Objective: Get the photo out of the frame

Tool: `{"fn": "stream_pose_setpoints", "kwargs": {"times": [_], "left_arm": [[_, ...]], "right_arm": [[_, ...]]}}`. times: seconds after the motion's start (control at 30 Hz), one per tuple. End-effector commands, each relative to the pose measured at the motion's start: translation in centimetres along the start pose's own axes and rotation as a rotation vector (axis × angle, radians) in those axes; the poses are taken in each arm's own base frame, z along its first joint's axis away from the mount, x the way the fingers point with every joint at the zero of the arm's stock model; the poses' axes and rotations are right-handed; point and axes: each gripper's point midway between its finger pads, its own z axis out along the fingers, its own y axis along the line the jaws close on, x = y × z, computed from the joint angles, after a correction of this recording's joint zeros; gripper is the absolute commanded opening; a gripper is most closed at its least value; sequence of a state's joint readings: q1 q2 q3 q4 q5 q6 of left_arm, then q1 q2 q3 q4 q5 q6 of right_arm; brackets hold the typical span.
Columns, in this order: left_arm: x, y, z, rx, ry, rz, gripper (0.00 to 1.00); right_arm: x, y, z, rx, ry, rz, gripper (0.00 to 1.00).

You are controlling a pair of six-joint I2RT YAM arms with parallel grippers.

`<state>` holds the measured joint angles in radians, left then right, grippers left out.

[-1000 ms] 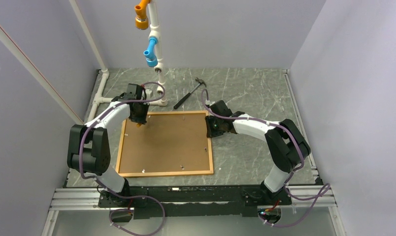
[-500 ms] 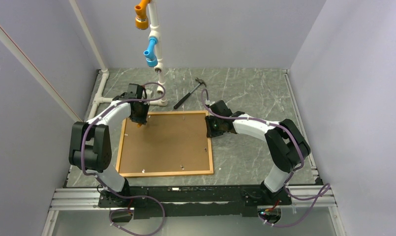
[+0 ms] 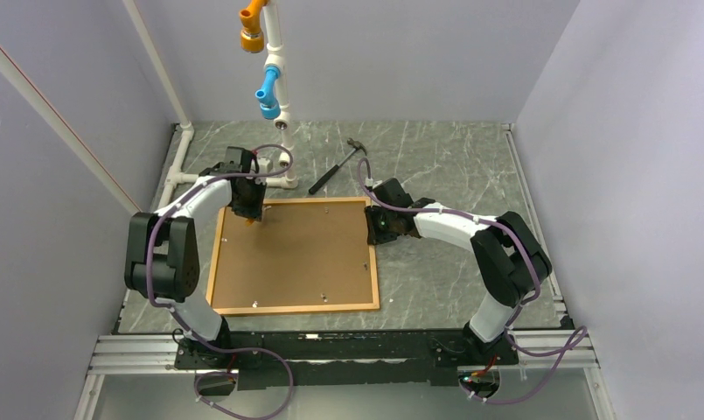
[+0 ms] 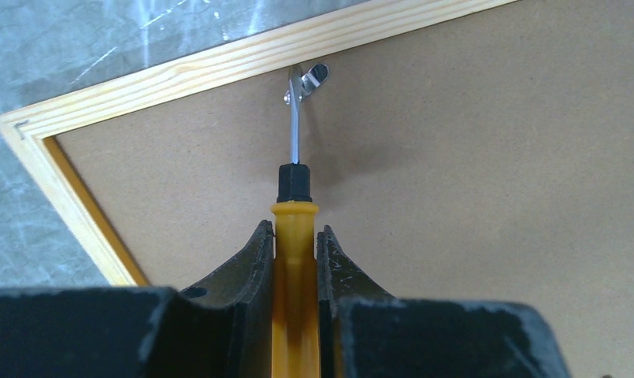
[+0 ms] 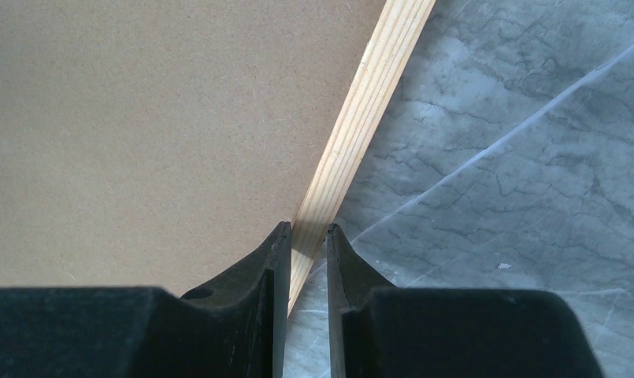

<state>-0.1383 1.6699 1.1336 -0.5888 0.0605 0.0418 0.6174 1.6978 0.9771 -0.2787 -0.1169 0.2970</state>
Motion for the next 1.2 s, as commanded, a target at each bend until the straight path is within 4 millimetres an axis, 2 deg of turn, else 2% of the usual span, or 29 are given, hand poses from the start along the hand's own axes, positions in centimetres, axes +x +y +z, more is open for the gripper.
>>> {"fn": "stream_pose_setpoints", "kwargs": {"times": [0.0, 0.1, 0.4, 0.57, 0.7, 0.8, 0.9, 1.03, 1.17], "left_arm": [[-1.0, -1.8, 0.2, 0.107, -0.010, 0.029, 0.00], [-1.2, -2.3, 0.0, 0.134, -0.023, 0.032, 0.00], [0.1, -2.0, 0.0, 0.115, 0.020, 0.014, 0.00], [-0.9, -2.3, -2.4, 0.114, -0.093, -0.010, 0.00], [-1.0, -1.6, -5.3, 0.040, -0.148, -0.107, 0.00], [0.4, 0.0, -7.2, -0.054, -0.173, -0.207, 0.00], [2.7, 1.4, -8.7, -0.120, -0.195, -0.329, 0.00], [6.6, 2.7, -9.9, -0.169, -0.186, -0.468, 0.00], [9.3, 3.7, -10.6, -0.171, -0.198, -0.584, 0.00]], "right_arm": [[-1.3, 1.1, 0.5, -0.044, -0.034, -0.024, 0.00], [-1.3, 1.1, 0.4, -0.043, -0.035, -0.025, 0.00], [-1.4, 1.1, 0.4, -0.043, -0.035, -0.024, 0.00], [-1.3, 1.0, 0.3, -0.039, -0.034, -0.025, 0.00], [-1.3, 1.0, 0.3, -0.039, -0.036, -0.026, 0.00], [-1.3, 1.0, 0.3, -0.039, -0.037, -0.024, 0.00], [-1.2, 1.1, 0.5, -0.048, -0.035, -0.023, 0.00], [-1.1, 1.3, 0.5, -0.061, -0.037, -0.019, 0.00], [-0.9, 1.4, 0.6, -0.067, -0.034, -0.019, 0.00]]}}
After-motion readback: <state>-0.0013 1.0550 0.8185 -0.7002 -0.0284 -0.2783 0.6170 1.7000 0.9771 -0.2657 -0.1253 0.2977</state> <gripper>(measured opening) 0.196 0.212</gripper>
